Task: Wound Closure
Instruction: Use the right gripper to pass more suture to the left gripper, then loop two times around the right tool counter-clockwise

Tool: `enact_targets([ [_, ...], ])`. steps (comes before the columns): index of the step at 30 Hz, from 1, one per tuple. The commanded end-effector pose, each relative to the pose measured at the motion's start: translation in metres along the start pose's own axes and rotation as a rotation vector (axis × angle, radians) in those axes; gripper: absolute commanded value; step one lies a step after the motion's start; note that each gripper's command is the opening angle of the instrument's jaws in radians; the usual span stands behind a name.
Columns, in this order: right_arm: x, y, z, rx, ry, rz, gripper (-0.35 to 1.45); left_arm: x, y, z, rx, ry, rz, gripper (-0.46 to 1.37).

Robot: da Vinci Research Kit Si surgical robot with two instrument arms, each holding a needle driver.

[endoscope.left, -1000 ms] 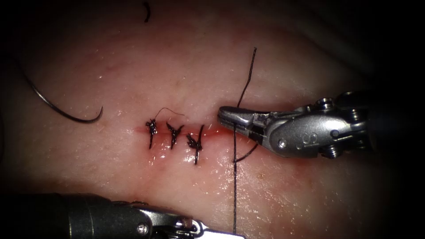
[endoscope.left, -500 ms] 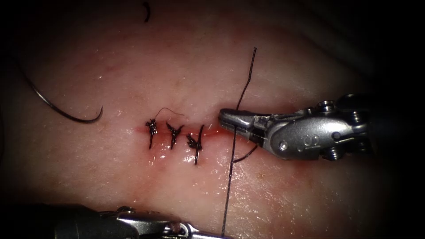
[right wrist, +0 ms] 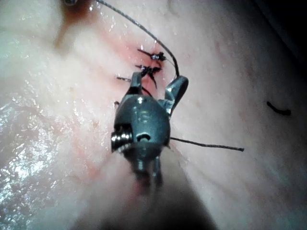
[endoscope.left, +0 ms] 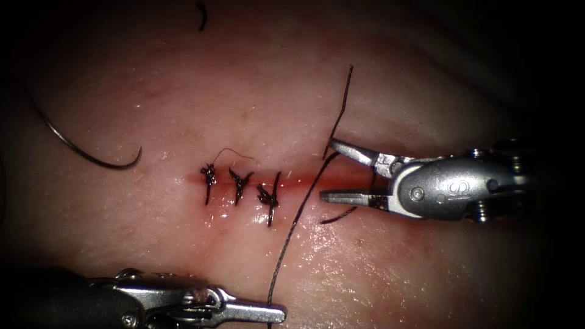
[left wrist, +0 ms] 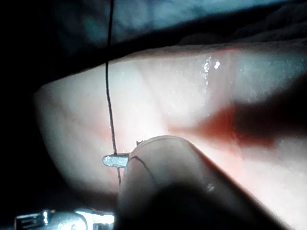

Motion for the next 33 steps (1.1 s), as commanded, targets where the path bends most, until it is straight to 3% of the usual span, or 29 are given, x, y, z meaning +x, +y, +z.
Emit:
enact_targets([
  [1,0.0,-0.0001,-0.0002,0.006,0.0,0.005,1.01,-0.0002,-0.0002,-0.0001,-0.018,-0.005,0.009,-0.35],
  [13,0.0,-0.0002,-0.0026,-0.005,0.034,0.086,0.98,-0.0035,-0.0028,-0.0047,-0.11,-0.047,0.18,-0.35],
  [20,-0.0006,0.0002,-0.0038,-0.007,0.004,0.323,0.88,-0.0048,-0.004,-0.0072,-0.171,-0.042,0.316,-0.35],
  [24,-0.0012,0.001,-0.004,-0.021,-0.008,0.38,0.71,-0.0055,-0.0045,-0.0075,-0.221,-0.018,0.403,-0.35],
  [27,-0.0017,0.0016,-0.0041,-0.03,-0.018,0.4,0.25,-0.0059,-0.0045,-0.0072,-0.318,0.013,0.552,-0.35],
  [30,-0.0021,0.0021,-0.0041,-0.03,-0.021,0.401,0.1,-0.0064,-0.0045,-0.0071,-0.422,0.033,0.68,-0.35],
  [33,-0.0023,0.0025,-0.0042,-0.03,-0.023,0.402,-0.04,-0.0068,-0.0046,-0.0071,-0.453,0.035,0.733,-0.35],
])
